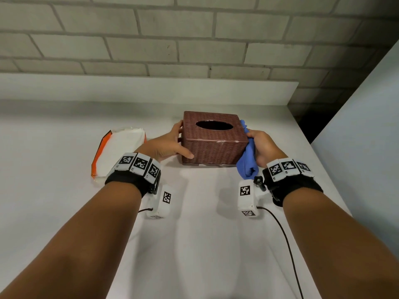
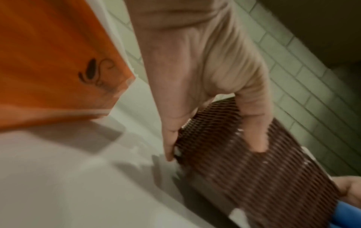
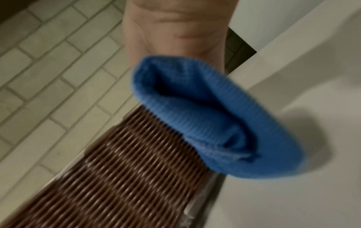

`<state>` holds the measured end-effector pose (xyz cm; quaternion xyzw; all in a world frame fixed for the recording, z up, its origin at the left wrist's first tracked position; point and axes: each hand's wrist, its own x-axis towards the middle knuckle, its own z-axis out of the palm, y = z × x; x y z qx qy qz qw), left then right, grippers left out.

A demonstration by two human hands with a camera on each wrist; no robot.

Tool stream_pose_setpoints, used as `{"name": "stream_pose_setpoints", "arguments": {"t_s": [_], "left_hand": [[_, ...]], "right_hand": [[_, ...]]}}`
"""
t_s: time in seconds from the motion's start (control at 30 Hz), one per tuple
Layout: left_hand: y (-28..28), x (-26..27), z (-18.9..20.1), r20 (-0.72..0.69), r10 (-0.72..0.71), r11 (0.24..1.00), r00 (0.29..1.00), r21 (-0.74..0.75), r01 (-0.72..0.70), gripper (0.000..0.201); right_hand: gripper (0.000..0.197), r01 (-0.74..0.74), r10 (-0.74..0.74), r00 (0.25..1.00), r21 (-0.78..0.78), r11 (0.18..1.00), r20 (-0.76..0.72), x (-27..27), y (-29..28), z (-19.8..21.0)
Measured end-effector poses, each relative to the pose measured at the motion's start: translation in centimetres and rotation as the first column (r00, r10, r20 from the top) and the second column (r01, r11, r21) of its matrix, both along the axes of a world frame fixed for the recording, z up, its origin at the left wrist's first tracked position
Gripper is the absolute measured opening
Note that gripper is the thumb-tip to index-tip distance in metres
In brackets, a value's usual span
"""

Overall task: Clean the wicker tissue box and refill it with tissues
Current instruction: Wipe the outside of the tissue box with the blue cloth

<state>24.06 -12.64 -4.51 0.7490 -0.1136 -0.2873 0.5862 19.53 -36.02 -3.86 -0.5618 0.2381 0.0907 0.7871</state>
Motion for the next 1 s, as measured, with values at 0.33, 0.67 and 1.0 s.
{"name": "stream_pose_setpoints", "arguments": {"t_s": [0.33, 0.67, 1.0], "left_hand": [[-0.1, -0.4, 1.3, 0.175, 0.121, 0.992, 0.977, -0.063, -0.111, 0.127], [-1.2, -1.9, 0.8, 0.11, 0.129, 0.965, 0.986, -0.242, -0.099, 0.03], [-1.6, -2.8, -0.4, 0.036, 0.241, 0.913, 0.97, -0.346, -0.214, 0.023]], "right_hand": [[0.025, 0.024, -0.04, 0.993, -0.145, 0.989, -0.109, -0.2, -1.9, 3.8], [0.024, 0.03, -0.027, 0.999, -0.118, 0.993, 0.025, -1.3, -0.5, 4.3], [0.051, 0.241, 0.243, 0.878, -0.821, 0.517, 0.411, -2.8, 4.5, 6.2]]}}
